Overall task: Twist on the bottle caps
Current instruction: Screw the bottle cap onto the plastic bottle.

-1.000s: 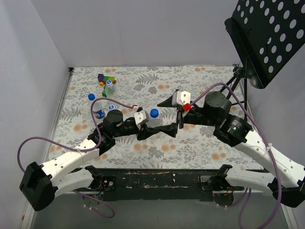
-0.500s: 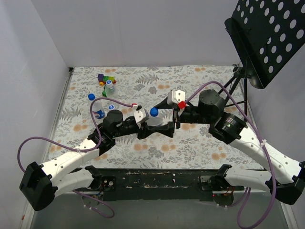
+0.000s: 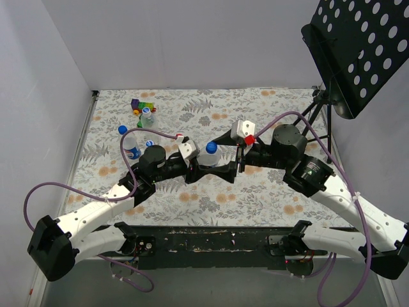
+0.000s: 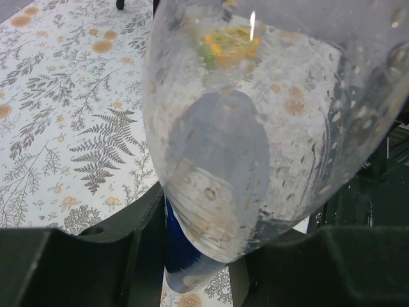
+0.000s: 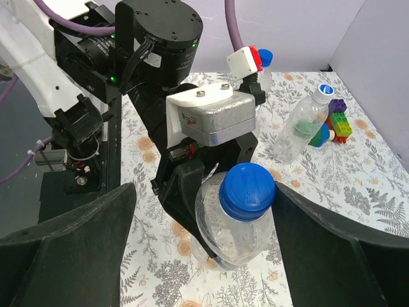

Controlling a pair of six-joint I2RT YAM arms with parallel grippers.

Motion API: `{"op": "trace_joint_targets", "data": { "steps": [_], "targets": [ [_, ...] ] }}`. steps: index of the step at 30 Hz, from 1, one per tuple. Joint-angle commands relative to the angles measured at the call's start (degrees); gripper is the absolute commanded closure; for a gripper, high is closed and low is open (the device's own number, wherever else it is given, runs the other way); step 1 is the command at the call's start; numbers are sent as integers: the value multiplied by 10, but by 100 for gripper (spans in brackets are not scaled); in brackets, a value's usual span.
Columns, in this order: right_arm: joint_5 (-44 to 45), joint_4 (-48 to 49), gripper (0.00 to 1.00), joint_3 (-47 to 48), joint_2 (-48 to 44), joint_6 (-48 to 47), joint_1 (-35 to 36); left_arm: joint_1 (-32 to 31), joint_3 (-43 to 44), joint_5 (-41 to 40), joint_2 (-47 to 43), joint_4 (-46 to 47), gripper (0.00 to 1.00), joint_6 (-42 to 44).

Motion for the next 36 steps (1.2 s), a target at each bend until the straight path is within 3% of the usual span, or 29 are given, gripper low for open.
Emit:
{"op": "trace_joint_targets", "data": {
  "steps": [1,8,17,28,36],
  "targets": [
    [-38,-31,9,-11,-34,39,10,37,24,-106,1,9,78,-71],
    [55,-61,11,-10,-56,44,10,42,26,-96,3,7,80,-66],
    [82,-139,15,102,-6,-18,-6,43,29,65,3,-10,78,20],
    [-167,-150,30,190,83,-32,-96,42,30,190,2,-28,76,66],
    [-241,-165,37,206,118,-45,-99,41,30,212,-2,-29,76,71]
  ]
}}
